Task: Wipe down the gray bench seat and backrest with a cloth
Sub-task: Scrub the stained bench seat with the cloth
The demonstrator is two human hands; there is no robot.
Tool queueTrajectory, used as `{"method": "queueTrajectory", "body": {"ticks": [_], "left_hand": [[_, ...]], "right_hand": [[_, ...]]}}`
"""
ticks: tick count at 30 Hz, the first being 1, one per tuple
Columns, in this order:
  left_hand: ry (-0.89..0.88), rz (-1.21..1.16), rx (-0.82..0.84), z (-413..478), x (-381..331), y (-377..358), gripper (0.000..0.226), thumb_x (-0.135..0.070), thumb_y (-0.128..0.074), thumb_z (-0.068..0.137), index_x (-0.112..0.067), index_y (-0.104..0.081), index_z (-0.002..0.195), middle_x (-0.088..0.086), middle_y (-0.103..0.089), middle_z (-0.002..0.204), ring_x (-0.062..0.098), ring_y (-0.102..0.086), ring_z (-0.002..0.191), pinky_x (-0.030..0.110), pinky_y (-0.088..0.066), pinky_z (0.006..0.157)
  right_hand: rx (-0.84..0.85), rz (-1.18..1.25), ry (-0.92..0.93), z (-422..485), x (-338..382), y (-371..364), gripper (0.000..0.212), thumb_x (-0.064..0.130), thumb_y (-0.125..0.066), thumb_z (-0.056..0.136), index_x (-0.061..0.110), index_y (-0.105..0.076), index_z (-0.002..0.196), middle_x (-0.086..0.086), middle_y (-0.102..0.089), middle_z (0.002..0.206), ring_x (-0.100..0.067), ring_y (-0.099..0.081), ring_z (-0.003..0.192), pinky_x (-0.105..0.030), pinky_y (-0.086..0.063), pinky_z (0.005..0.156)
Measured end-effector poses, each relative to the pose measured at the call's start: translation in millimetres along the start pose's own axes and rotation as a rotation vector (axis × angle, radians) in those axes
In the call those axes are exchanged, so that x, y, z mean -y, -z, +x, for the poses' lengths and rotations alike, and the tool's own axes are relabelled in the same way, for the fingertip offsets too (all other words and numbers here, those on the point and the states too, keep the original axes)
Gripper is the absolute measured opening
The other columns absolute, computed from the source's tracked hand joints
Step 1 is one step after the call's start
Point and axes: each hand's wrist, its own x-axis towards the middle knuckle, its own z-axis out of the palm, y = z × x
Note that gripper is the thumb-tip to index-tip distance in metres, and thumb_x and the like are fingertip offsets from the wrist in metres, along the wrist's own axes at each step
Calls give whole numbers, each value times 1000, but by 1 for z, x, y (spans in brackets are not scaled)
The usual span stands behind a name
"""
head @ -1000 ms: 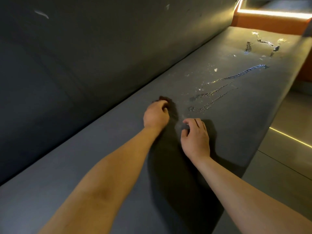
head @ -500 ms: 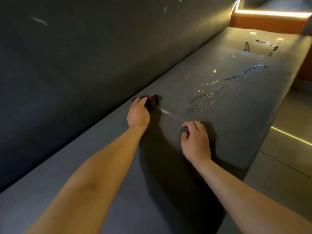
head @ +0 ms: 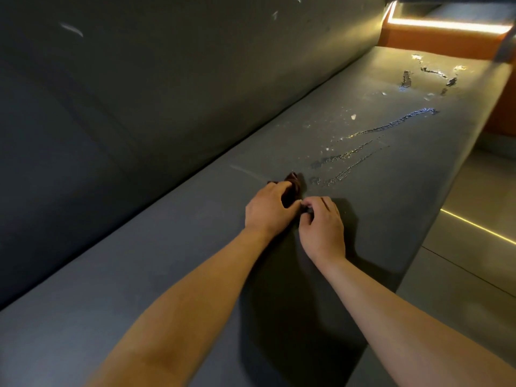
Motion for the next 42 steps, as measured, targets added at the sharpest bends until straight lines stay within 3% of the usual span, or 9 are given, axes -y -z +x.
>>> {"method": "queueTrajectory", "body": {"ticks": [3,6,9,12,21,27,31,36,42], "left_hand": [[-29,-26,36,12,13,6,38,-42,-58,99,-34,-56,135,-3,-61,132,19,-62,114,39,-55,92],[49,-41,-106,32,38,12,35,-25,-55,101,-29,-59,136,0,-60,137,23,-59,121,40,-50,101],[213,12,-216,52,64,21,40,-22,-49,103,-22,-56,143,2,-56,145,26,-51,132,41,-40,112],[246,-53,-180,54,58,20,42,-25,-49,104,-21,-53,145,3,-55,146,26,-52,133,41,-41,112],[25,-87,-37,4,0,-1,36,-31,-54,102,-29,-59,138,-2,-64,132,17,-62,112,35,-53,98],[-79,-96,-123,-3,4,-1,37,-12,-58,98,-19,-65,133,0,-63,136,19,-58,122,36,-47,107],[55,-68,-332,21,45,11,39,-3,-55,95,-16,-69,129,5,-62,138,27,-54,126,39,-38,116],[338,-81,-241,60,76,25,42,-21,-44,105,-20,-50,147,7,-51,150,30,-47,136,43,-39,115],[268,-19,-156,51,45,20,38,-29,-48,104,-26,-57,140,6,-64,133,28,-62,117,38,-49,97]], "right_hand": [[27,-9,13,-1,-1,1,23,11,-58,96,19,-63,117,3,-57,120,-13,-54,115,-35,-52,100],[40,-8,19,1,-4,0,23,13,-57,97,21,-62,118,5,-56,120,-12,-53,115,-33,-51,99],[49,-20,25,3,-6,-2,23,13,-57,96,20,-63,118,5,-56,119,-13,-53,116,-33,-48,102],[54,-29,33,4,-4,-1,24,13,-56,96,18,-63,118,3,-56,120,-14,-52,116,-32,-46,102],[49,-83,21,-2,2,3,27,16,-55,98,22,-61,124,4,-55,126,-12,-52,119,-28,-44,102],[69,-155,73,-2,2,3,30,17,-52,99,21,-60,127,2,-55,129,-16,-51,123,-33,-42,106],[77,-191,101,-2,-1,0,28,19,-54,98,23,-60,125,3,-54,128,-16,-51,122,-33,-42,104],[76,-192,102,1,-4,-2,28,19,-52,98,23,-61,124,4,-54,126,-15,-50,121,-32,-42,103],[63,-152,79,1,-2,-1,24,17,-54,97,21,-63,119,3,-56,122,-16,-52,118,-32,-41,101]]}}
